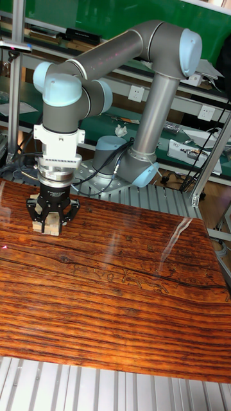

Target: Play Jenga

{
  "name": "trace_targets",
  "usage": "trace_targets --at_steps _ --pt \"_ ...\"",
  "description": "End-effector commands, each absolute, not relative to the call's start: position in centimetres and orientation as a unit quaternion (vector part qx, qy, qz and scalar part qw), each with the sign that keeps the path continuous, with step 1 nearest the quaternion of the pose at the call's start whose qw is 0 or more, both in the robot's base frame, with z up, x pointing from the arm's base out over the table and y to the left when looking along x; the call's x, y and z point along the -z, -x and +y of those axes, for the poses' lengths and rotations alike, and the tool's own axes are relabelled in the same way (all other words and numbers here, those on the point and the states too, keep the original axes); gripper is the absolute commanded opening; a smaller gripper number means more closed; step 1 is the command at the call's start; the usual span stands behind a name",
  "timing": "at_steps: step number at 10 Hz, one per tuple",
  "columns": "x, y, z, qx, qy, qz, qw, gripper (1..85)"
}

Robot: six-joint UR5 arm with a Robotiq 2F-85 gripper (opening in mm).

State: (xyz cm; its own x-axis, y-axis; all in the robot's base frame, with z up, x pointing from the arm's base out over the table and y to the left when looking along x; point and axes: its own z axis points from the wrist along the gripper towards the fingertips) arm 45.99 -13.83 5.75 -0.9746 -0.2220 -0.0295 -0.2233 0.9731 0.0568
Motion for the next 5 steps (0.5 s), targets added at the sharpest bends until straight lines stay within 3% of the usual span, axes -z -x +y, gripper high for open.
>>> trace_targets --at_steps 1,5 --pt "-5.74 -45.39 -13.49 -0.041 0.120 0.992 0.005 43.7" --pt "-5.90 -44.67 -14.10 -0.032 0.128 0.991 -0.008 43.0"
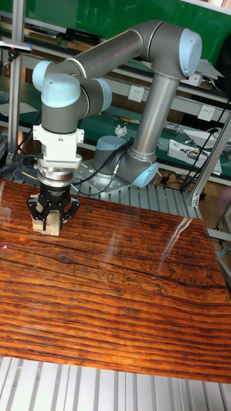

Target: Play Jenga

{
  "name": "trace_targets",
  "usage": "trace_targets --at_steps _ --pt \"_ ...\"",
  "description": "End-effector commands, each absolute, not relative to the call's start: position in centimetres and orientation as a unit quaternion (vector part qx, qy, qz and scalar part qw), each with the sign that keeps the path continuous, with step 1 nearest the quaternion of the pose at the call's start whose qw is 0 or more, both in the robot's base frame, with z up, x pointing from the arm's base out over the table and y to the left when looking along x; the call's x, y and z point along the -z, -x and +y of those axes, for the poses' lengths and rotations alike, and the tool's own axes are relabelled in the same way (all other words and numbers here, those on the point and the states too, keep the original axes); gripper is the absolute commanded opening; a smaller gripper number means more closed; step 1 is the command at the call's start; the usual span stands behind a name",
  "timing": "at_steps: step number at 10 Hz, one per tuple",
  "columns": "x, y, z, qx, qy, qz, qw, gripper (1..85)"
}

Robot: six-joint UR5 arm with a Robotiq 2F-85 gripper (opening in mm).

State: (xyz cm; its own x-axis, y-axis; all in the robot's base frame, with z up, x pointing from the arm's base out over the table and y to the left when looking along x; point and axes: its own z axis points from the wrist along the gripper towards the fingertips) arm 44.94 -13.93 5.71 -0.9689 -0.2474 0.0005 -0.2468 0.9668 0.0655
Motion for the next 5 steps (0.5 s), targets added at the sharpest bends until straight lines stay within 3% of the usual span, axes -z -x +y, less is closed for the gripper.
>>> trace_targets --at_steps 1,5 --pt "-5.96 -44.56 -14.10 0.032 -0.128 -0.991 0.009 43.0" --pt "-6.20 -44.04 -13.92 0.037 -0.132 -0.990 0.016 42.3"
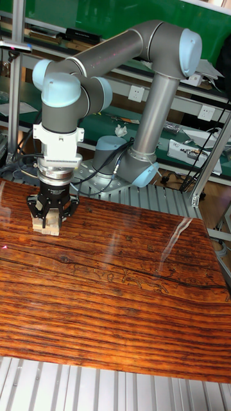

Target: Play Jenga

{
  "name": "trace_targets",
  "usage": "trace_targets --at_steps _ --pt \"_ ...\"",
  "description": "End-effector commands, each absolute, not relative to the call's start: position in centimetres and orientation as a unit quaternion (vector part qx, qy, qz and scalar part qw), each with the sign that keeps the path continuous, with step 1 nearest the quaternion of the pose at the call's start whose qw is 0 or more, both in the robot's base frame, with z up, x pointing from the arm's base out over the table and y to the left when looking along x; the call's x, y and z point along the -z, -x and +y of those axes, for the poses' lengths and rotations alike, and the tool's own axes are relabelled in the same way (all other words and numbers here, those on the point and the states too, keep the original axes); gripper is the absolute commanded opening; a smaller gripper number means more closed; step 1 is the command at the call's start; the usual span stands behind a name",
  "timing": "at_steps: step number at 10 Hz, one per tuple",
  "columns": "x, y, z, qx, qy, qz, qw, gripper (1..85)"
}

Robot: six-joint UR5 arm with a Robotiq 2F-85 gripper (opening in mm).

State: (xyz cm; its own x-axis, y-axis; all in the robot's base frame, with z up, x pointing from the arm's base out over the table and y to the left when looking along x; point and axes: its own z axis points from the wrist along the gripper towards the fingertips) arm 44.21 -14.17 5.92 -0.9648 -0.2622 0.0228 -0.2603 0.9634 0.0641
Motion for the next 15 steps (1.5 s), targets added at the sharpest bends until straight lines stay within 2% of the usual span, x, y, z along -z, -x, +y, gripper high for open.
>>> trace_targets --at_steps 1,15 --pt "-6.2 -43.9 -13.8 0.039 -0.133 -0.990 0.018 42.3" --pt "-6.2 -43.1 -14.9 0.021 -0.159 -0.986 0.036 42.0"
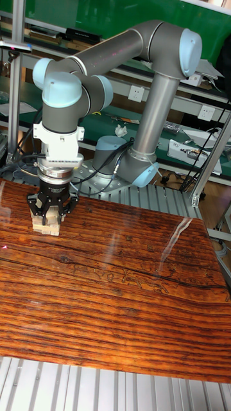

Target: Play Jenga

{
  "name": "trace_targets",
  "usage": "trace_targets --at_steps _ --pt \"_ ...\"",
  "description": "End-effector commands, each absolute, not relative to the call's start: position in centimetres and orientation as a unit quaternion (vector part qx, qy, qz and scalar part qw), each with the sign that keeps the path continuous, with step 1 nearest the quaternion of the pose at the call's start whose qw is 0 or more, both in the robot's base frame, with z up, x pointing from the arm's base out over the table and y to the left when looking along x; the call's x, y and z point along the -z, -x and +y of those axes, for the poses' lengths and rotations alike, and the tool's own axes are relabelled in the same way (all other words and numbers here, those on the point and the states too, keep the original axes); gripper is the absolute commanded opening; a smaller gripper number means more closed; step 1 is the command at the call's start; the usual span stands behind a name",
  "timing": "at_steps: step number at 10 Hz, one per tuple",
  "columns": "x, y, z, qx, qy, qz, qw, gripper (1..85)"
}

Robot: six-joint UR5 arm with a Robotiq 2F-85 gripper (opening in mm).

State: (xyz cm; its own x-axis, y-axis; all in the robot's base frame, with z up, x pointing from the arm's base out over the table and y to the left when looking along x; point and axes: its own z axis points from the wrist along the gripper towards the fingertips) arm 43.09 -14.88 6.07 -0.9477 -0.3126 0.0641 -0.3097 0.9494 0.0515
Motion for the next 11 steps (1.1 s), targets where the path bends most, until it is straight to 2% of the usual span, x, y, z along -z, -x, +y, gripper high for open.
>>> trace_targets --at_steps 1,3,7,11 --pt "-6.18 -43.13 -14.94 0.021 -0.159 -0.986 0.036 41.7" --pt "-6.17 -43.15 -14.97 0.020 -0.159 -0.986 0.036 40.7" --pt "-6.32 -43.49 -14.66 0.022 -0.147 -0.988 0.035 30.7" --pt "-6.66 -43.77 -14.43 0.022 -0.139 -0.989 0.037 24.7"
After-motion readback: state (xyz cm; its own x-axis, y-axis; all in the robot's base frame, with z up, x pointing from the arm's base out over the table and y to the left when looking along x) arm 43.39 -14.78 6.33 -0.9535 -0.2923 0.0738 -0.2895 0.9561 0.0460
